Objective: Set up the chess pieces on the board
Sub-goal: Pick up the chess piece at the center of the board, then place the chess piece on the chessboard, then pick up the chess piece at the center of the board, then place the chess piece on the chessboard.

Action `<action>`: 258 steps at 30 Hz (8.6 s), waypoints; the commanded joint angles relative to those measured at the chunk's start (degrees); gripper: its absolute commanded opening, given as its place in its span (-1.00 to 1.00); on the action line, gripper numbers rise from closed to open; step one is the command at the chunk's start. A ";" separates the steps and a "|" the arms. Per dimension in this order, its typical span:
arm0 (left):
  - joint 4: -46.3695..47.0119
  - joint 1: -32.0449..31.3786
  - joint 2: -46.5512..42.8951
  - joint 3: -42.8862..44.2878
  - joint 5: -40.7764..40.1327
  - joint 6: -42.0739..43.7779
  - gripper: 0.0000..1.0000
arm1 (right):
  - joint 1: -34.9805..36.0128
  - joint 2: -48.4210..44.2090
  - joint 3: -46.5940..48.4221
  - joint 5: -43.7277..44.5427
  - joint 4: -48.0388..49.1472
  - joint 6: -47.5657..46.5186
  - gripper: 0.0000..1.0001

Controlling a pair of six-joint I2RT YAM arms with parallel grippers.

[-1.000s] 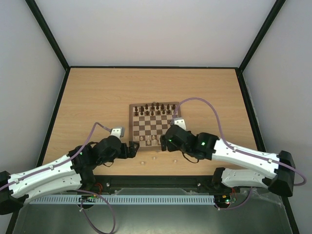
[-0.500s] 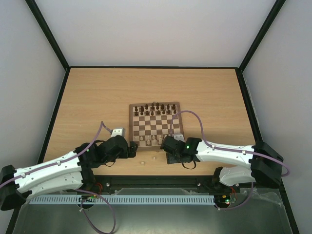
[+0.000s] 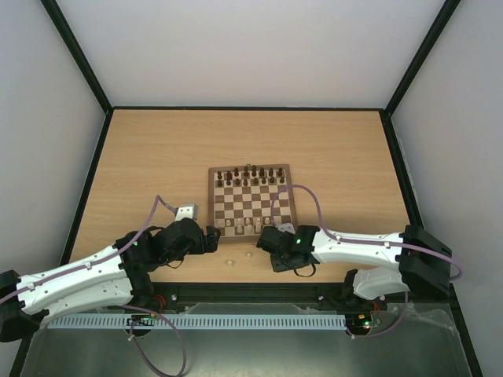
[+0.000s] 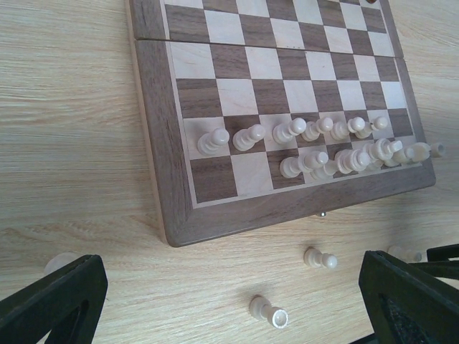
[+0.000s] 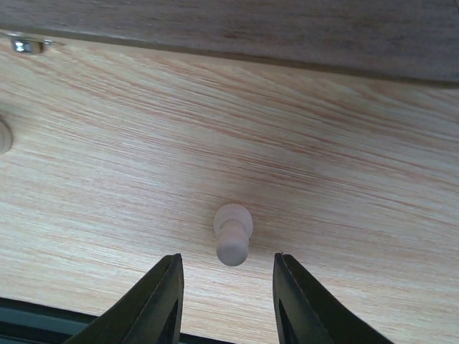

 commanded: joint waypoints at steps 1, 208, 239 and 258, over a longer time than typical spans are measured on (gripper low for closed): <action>-1.05 -0.41 -0.97 0.07 -0.98 -0.69 0.98 | 0.35 1.75 -0.08 0.59 -3.93 0.00 -0.36; -1.04 -0.37 -5.84 1.95 -2.52 -0.06 0.98 | -21.43 17.46 27.27 2.33 -8.86 -29.22 -0.79; 0.67 -0.34 -3.28 1.14 -3.26 -0.14 0.98 | -22.89 22.39 23.11 0.24 -4.18 -31.25 -0.73; -0.03 -0.30 -3.56 1.18 -3.89 0.01 0.98 | -22.94 20.29 25.28 0.81 -5.40 -30.82 -0.44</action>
